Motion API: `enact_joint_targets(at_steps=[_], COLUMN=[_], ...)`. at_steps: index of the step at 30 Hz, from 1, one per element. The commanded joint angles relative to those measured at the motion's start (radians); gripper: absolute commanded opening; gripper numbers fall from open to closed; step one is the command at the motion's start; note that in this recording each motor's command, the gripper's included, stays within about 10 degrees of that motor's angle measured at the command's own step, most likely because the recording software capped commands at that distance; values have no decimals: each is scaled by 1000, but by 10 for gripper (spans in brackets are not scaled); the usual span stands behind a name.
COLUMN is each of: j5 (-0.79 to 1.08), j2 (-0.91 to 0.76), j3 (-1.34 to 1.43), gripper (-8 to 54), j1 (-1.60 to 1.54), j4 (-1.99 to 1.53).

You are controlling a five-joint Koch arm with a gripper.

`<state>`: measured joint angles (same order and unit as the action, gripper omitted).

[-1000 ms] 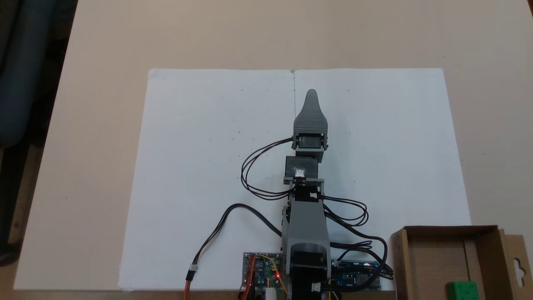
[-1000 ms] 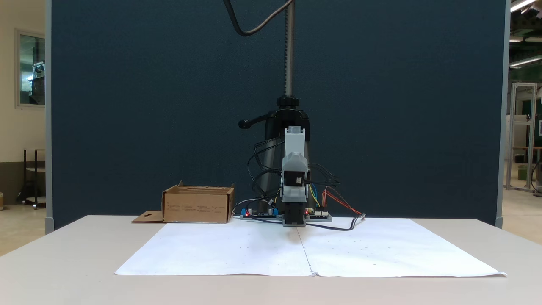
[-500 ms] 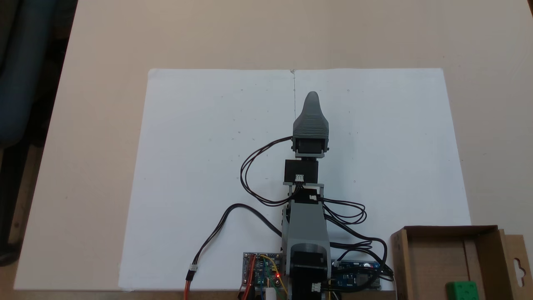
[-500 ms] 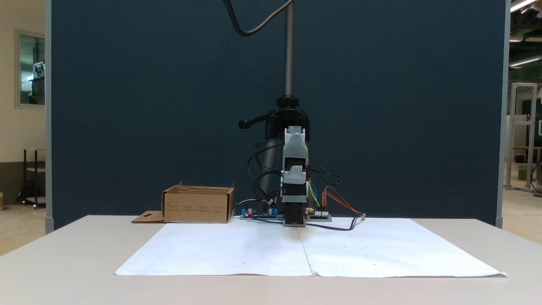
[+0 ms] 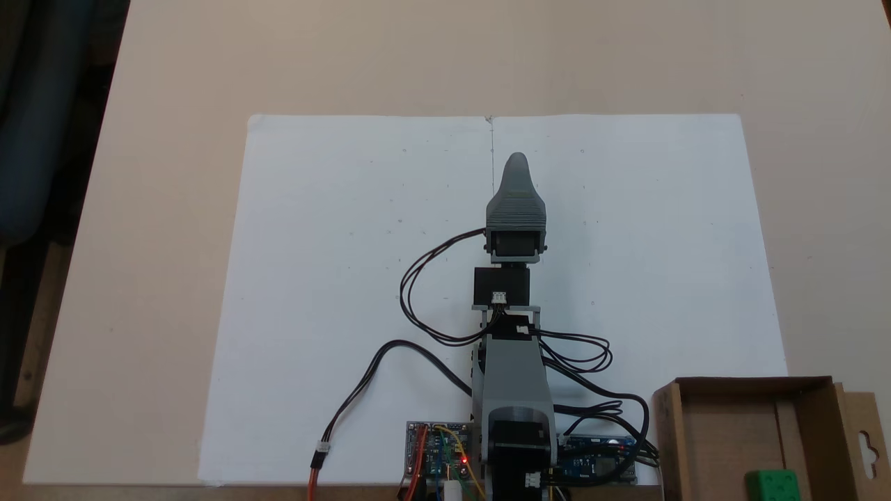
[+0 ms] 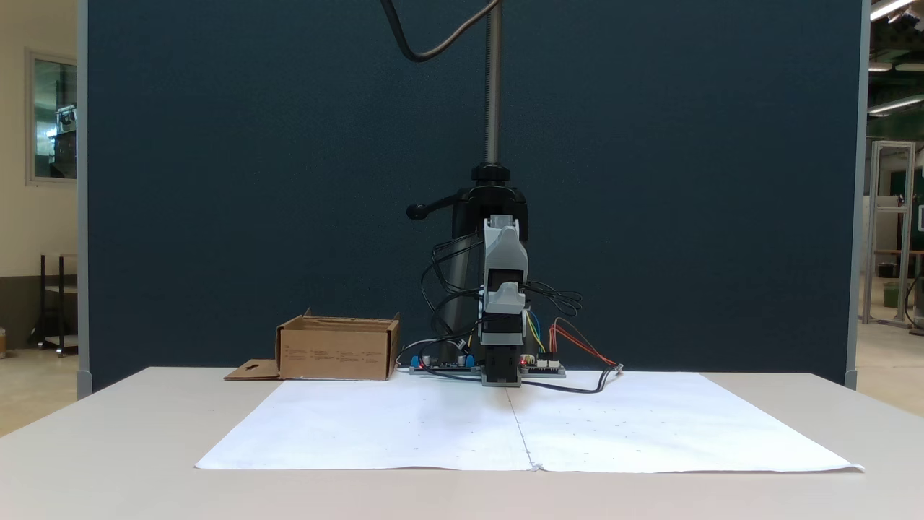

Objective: Grasp a green dice and put it in the bin.

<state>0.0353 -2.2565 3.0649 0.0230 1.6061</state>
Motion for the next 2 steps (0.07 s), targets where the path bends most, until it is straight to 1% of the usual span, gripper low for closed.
enact_joint_targets(at_steps=[1,2], j5=[41,41], j2=[-112,-112], j3=[63,63], gripper=[446,446], j1=[6,6], j4=[104,104])
